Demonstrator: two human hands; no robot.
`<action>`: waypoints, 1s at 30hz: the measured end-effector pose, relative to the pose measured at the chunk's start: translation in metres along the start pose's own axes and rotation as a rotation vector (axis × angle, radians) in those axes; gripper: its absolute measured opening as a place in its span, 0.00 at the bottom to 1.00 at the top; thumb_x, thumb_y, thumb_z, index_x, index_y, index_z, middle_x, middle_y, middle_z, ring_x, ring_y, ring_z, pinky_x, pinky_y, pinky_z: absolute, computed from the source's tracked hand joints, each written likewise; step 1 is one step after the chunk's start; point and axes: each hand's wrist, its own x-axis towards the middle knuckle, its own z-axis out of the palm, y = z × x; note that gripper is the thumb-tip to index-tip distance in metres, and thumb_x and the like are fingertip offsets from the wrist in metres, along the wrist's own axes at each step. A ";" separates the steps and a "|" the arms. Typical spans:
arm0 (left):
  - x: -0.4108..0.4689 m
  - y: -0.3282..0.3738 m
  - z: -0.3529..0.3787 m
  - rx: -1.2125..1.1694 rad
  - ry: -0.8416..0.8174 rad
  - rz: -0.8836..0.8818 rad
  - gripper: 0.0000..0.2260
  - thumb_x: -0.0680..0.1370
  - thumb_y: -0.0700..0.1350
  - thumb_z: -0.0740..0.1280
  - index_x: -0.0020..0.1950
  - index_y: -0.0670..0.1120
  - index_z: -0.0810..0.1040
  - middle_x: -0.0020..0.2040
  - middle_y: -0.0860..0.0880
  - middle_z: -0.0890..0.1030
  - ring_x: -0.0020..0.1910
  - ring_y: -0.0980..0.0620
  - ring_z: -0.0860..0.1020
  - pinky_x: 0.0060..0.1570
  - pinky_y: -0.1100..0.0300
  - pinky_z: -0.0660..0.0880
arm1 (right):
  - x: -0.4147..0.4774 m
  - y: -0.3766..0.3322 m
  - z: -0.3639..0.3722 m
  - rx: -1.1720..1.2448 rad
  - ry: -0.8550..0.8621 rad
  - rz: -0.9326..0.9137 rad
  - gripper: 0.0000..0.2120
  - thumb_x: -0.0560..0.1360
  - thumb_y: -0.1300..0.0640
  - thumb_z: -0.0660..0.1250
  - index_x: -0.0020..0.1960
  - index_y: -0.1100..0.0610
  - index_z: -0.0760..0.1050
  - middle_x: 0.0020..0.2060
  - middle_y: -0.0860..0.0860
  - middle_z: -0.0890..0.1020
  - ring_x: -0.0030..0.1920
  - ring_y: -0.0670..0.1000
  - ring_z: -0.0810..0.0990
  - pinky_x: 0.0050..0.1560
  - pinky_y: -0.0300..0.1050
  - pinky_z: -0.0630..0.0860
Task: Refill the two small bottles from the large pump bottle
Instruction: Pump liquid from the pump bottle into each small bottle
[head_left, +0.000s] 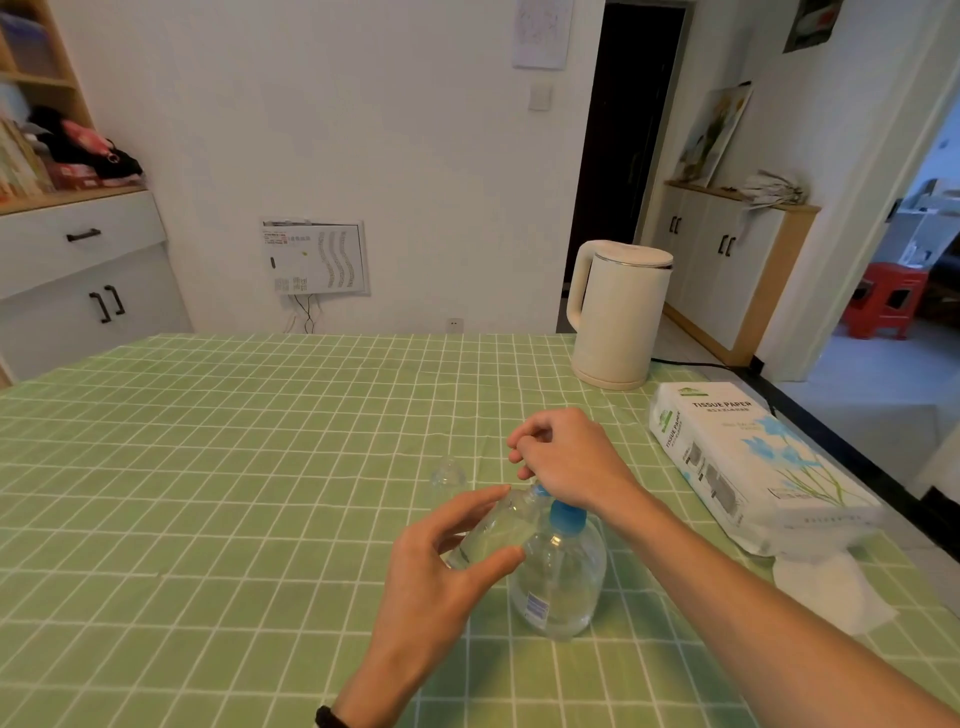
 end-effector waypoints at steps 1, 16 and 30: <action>0.000 0.000 0.000 0.001 -0.002 -0.001 0.23 0.71 0.42 0.82 0.63 0.59 0.84 0.57 0.63 0.87 0.58 0.61 0.84 0.62 0.58 0.79 | 0.000 -0.001 0.000 -0.015 -0.001 -0.008 0.12 0.82 0.59 0.64 0.43 0.48 0.81 0.40 0.47 0.88 0.39 0.47 0.88 0.41 0.43 0.83; 0.000 -0.005 0.003 0.010 -0.006 -0.025 0.24 0.71 0.41 0.82 0.62 0.59 0.84 0.57 0.64 0.87 0.57 0.62 0.85 0.62 0.57 0.80 | -0.005 0.006 0.005 0.126 0.036 0.037 0.16 0.82 0.66 0.60 0.46 0.52 0.83 0.41 0.48 0.87 0.39 0.43 0.86 0.39 0.35 0.78; 0.001 0.000 0.000 -0.026 -0.010 -0.018 0.23 0.71 0.43 0.82 0.63 0.60 0.84 0.56 0.62 0.87 0.57 0.60 0.85 0.62 0.56 0.79 | -0.001 -0.001 0.000 0.066 0.011 0.019 0.14 0.82 0.62 0.63 0.45 0.50 0.83 0.41 0.46 0.87 0.37 0.43 0.87 0.35 0.34 0.77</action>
